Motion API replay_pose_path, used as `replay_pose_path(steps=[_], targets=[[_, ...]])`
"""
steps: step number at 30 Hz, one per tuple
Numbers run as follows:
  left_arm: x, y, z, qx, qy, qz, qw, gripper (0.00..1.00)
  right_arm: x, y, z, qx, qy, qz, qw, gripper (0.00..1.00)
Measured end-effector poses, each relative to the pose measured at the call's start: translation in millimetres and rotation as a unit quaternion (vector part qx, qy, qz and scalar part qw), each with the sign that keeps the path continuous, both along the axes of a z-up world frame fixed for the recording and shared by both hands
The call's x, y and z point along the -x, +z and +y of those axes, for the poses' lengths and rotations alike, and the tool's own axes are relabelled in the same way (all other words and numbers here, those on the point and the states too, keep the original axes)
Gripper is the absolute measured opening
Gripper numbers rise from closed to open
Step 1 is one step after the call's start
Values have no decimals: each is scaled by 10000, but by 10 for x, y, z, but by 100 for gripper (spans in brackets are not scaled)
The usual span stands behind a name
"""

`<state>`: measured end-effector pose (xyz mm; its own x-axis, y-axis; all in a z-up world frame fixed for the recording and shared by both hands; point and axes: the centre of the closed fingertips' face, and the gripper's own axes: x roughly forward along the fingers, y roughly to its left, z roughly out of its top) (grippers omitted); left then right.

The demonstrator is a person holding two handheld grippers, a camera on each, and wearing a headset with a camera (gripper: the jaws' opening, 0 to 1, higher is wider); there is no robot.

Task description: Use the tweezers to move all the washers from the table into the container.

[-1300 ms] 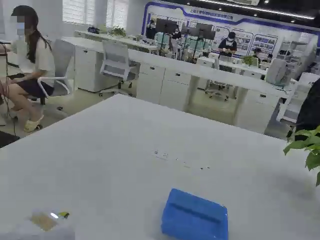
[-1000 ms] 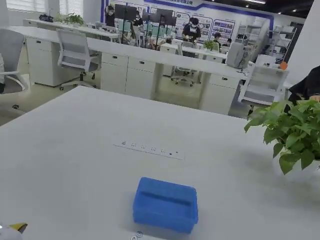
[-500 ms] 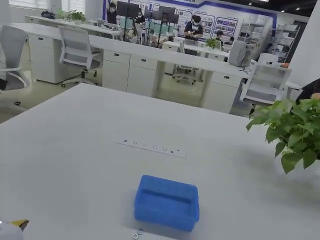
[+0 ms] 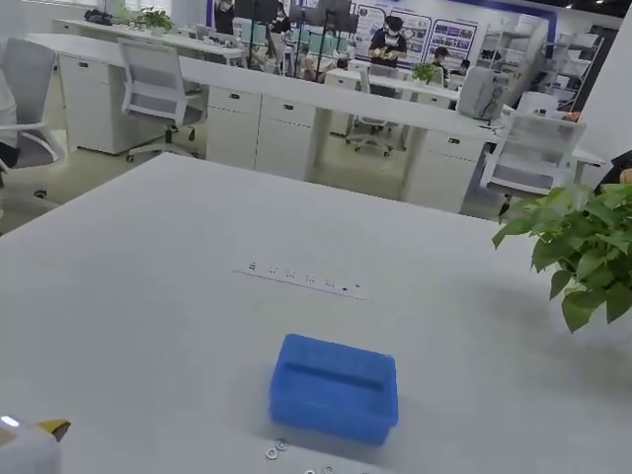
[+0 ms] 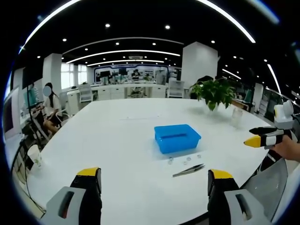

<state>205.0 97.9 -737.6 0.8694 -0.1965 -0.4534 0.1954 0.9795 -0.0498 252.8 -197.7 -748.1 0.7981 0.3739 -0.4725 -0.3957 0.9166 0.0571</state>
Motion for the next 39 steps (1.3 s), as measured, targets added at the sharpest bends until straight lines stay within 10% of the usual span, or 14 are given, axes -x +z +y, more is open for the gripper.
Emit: replay_pose_path(steps=[27,39], targets=[[-279,-115,-221,-123,-757,201,9969,74,-117,-105,88,184,421,318,9984,99],[-518,-537,-508,-356,-1988,774,9763,39,-118,-246,118,178,408,565,9974,99]])
